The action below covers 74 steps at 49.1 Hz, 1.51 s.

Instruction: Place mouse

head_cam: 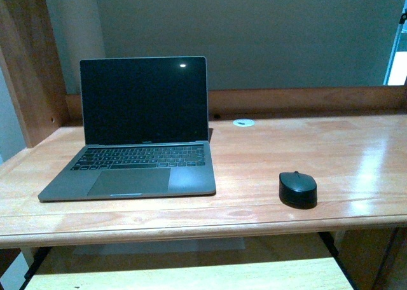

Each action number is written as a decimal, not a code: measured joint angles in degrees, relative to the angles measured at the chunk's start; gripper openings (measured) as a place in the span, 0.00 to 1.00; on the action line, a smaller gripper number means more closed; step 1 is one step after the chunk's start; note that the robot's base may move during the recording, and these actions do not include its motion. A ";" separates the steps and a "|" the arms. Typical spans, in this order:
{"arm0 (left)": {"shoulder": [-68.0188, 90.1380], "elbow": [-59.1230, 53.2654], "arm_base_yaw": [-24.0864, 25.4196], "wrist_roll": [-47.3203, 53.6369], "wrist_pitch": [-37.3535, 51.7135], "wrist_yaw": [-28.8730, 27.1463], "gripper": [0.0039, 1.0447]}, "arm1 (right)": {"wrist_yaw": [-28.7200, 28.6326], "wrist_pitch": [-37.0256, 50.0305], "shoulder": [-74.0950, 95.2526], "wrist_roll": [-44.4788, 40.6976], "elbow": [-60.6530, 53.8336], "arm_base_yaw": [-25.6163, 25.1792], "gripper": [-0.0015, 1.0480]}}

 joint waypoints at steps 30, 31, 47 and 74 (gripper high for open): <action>0.00 0.00 0.00 0.00 0.00 0.00 0.94 | -5.53 -17.86 -25.20 -0.02 -6.67 -5.64 0.02; 0.00 0.00 0.00 0.00 0.00 0.00 0.94 | -5.55 -18.16 -25.64 -0.02 -6.75 -5.64 0.02; 0.00 0.00 0.00 0.00 0.00 0.00 0.94 | -5.53 -29.99 -38.82 -0.02 -7.21 -5.64 0.02; 0.00 0.00 0.00 0.02 0.00 0.00 0.94 | -5.53 -45.09 -54.64 -0.02 -7.26 -5.64 0.02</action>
